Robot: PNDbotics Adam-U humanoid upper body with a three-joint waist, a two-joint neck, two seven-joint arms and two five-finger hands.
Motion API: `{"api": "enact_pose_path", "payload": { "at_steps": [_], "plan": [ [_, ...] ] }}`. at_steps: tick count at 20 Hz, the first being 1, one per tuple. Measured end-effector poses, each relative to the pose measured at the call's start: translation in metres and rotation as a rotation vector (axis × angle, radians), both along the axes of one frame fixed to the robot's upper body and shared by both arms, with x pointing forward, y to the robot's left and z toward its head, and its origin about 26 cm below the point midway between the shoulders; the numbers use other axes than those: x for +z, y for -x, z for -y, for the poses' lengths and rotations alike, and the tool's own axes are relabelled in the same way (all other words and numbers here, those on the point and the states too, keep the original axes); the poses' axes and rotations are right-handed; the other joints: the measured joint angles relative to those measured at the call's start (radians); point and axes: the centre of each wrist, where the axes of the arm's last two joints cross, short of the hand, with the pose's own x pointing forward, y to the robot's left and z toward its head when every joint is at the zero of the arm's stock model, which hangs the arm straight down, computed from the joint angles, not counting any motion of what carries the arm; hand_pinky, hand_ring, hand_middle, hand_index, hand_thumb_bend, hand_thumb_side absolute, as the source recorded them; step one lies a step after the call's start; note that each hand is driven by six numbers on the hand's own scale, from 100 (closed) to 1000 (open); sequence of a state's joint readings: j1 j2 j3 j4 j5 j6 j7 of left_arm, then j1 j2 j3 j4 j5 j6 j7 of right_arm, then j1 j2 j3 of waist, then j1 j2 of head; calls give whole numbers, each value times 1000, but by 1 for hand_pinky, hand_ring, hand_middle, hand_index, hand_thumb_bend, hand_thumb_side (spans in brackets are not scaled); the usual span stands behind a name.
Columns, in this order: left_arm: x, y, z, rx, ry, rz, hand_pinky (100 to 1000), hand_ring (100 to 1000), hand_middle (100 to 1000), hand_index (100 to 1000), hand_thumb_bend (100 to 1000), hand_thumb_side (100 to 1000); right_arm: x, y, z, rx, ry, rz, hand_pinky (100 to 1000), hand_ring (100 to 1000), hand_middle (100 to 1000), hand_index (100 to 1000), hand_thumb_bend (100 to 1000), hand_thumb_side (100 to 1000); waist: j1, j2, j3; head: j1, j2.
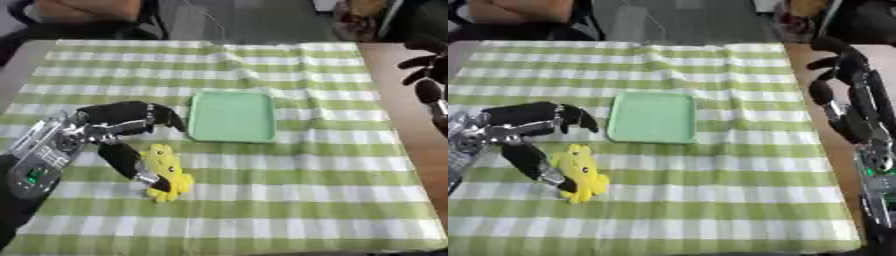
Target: Pick up objects on the table and place them in the box.
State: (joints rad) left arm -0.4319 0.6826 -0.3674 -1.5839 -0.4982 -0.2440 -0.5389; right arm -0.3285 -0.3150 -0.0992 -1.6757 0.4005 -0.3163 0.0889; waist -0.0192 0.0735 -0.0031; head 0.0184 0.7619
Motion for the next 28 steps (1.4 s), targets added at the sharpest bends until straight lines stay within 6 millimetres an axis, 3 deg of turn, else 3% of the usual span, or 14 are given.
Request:
{"api": "enact_pose_path", "payload": {
  "at_steps": [17,28],
  "plan": [
    [-15,-5,-2,11,-28,-41,619,769,818,863,985,623,0,0,0,1,0,1,509,670,795,921,703,959,-1,1,-1,0,0],
    [-10,-17,6,-62,-161,-76,634,721,795,874,972,609,1,-1,-2,6,1,3,509,670,795,921,704,958,0,7,-7,8,-2]
  ]
}}
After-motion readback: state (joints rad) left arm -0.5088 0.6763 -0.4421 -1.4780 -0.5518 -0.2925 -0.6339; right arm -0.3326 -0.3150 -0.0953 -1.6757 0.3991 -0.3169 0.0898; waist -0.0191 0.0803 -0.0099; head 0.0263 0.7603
